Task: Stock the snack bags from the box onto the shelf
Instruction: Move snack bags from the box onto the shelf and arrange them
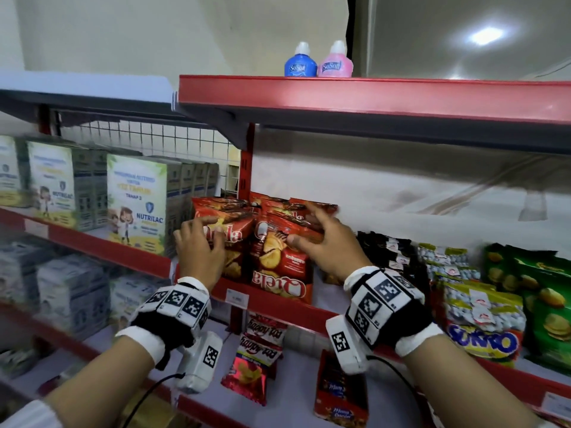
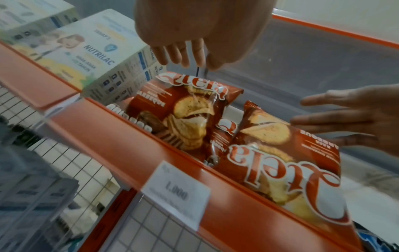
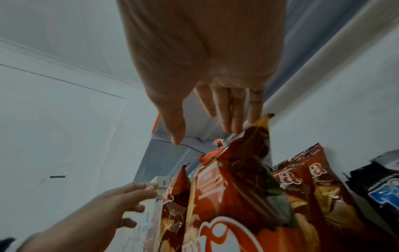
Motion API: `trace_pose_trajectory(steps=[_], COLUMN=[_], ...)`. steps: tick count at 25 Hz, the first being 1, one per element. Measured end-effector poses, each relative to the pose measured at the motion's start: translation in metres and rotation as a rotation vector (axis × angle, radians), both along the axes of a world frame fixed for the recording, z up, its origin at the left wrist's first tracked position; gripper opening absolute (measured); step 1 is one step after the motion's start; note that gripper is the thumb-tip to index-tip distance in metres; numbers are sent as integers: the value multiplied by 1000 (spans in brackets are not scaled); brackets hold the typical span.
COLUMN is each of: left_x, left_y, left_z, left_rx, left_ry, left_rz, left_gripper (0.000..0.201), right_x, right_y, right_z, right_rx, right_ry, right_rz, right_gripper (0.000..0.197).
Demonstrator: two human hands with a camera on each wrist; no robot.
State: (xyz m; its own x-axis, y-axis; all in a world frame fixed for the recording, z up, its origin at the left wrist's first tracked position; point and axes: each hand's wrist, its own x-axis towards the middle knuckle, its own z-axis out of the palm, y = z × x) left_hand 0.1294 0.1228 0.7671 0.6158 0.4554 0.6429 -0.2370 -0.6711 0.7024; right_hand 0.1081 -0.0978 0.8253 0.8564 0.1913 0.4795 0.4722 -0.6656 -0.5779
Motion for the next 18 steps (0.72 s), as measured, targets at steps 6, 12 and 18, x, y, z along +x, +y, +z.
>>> trace_pose_trajectory(steps=[6,12,18], left_x=[14,14,12], left_y=[19,9,-7], left_z=[16,28,23], left_rx=[39,-26,-60], left_ry=[-239,-288,-207], left_rz=[-266,-622,-825], left_gripper=[17,19,43], right_x=[16,-2,-20], right_y=[23,-1,-6], right_z=[4,30,6], right_rx=[-390,154,1079], right_ry=[86,212,37], right_rz=[-263,-186,28], right_gripper=[84,50,74])
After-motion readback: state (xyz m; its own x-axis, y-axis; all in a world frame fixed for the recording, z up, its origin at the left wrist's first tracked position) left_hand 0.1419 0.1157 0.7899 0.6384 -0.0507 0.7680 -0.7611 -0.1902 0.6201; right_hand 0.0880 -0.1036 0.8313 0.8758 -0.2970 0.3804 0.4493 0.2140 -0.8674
